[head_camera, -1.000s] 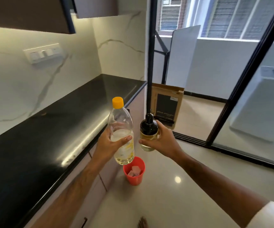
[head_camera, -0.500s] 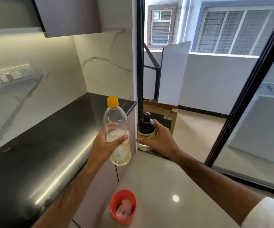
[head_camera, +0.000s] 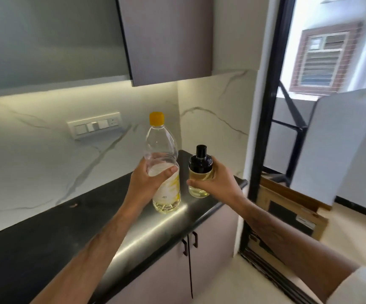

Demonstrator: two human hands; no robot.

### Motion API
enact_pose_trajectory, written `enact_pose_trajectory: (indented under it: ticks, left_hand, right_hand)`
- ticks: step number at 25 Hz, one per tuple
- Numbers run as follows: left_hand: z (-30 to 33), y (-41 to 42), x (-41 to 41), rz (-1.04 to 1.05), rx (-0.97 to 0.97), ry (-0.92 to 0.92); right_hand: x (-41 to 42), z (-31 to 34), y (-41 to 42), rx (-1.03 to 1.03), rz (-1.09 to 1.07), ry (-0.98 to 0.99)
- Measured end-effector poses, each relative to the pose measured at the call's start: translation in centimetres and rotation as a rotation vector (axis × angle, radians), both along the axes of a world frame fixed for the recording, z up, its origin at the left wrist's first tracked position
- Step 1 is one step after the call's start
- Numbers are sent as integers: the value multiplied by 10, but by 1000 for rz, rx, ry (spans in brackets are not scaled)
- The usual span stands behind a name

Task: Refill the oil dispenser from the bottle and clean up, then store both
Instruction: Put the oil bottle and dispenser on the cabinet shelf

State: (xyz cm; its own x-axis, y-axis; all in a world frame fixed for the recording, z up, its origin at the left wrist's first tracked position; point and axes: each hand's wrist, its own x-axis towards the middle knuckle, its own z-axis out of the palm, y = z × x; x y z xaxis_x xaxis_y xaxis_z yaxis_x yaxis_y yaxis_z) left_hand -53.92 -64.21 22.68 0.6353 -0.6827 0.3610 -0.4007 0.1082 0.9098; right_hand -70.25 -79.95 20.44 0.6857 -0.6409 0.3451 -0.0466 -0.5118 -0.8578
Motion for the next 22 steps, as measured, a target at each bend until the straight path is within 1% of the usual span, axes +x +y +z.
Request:
enact_pose_trajectory:
  ticks: [4,9,14,19,22]
  left_hand:
    - [35,-33,28,202,-5,-38]
    - [83,-48,65,414,-40,-71]
    - [147,-32,116,604,-116,-114]
    - [221,-2,173,707,-216,-144]
    - [266,9,210,730,-208,-197]
  right_hand:
    - [62,39,-56,-52,163,-21]
    - [140,84,-89,-95,335,-69]
    - [213,133,-90,-113,440,-110]
    - [281,184,-70,-166,458,-126]
    - [322,218,-57,-175,475,-160]
